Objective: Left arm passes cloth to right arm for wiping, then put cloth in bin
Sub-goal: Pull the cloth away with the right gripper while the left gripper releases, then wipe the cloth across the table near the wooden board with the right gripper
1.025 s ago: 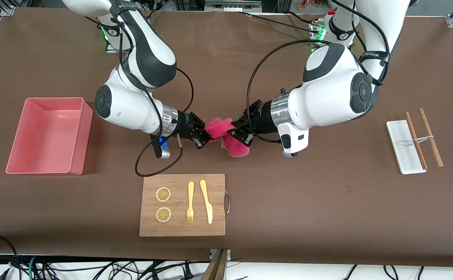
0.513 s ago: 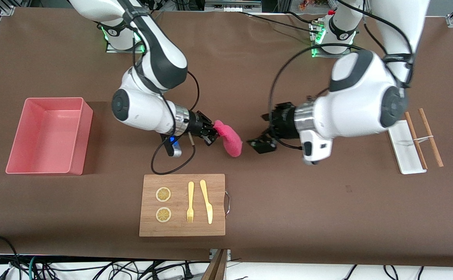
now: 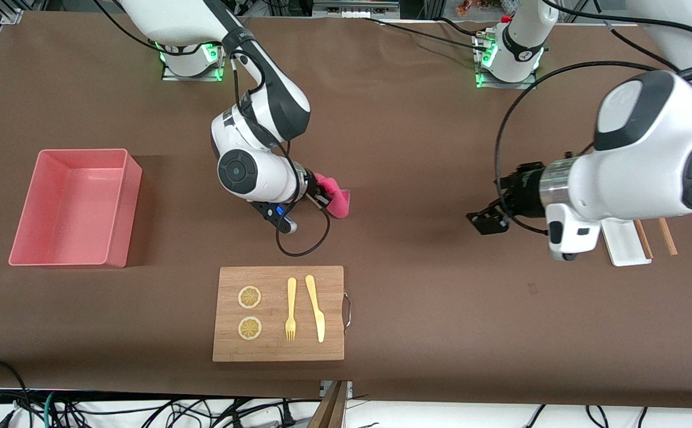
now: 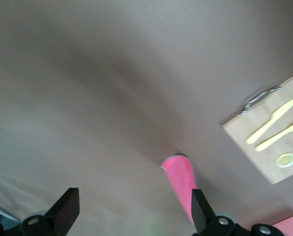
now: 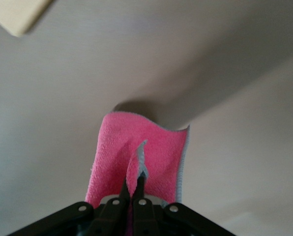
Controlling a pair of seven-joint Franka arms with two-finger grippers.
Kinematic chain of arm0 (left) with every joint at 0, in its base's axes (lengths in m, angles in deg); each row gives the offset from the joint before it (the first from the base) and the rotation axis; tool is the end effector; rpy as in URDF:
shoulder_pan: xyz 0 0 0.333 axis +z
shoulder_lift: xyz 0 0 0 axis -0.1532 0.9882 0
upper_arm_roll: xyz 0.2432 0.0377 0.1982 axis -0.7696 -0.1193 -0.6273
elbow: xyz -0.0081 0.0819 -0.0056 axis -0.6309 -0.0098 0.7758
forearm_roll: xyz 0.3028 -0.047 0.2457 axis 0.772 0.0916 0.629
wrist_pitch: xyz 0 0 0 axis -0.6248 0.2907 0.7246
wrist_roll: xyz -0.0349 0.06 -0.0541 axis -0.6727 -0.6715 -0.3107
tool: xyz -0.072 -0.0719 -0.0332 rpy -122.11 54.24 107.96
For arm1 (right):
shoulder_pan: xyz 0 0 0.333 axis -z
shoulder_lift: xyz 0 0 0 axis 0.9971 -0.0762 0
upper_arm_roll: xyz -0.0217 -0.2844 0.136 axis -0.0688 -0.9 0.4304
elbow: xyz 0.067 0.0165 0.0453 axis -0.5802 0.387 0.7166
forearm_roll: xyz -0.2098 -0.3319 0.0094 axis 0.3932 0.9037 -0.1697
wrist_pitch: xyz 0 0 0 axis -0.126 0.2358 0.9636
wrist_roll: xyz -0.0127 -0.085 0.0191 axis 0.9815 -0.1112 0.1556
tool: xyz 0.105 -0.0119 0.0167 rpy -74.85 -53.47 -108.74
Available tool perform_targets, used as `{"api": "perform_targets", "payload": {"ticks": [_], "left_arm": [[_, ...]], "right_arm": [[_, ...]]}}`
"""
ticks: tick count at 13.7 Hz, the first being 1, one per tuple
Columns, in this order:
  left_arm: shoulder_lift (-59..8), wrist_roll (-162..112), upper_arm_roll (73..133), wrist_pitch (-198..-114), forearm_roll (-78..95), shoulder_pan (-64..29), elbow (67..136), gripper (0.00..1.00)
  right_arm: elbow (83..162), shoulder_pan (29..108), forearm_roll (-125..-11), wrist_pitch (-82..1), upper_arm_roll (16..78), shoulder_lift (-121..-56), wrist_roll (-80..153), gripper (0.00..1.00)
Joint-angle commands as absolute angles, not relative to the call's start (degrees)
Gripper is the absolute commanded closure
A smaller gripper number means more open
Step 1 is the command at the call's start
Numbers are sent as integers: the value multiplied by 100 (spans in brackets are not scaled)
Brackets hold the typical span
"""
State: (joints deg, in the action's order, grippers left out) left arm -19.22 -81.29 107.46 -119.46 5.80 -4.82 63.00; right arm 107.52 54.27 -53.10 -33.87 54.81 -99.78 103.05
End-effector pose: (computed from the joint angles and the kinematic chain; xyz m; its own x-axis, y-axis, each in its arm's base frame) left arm 0.6605 -0.1668 0.5210 0.6335 0.6408 -0.4336 0.7189 -0.6948 0.0234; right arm 0.5682 0.4046 0.3157 0.7322 -0.5524 -0.3983 -0.6007 -0.7994 0.0044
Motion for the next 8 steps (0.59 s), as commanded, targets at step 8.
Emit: {"api": "perform_targets", "payload": {"ticks": [8], "left_arm": [[-4575, -4281, 10813, -11834, 1595, 824, 9217, 0]], "right_arm": [[11208, 6074, -4076, -2977, 5343, -10124, 8911, 100]]}}
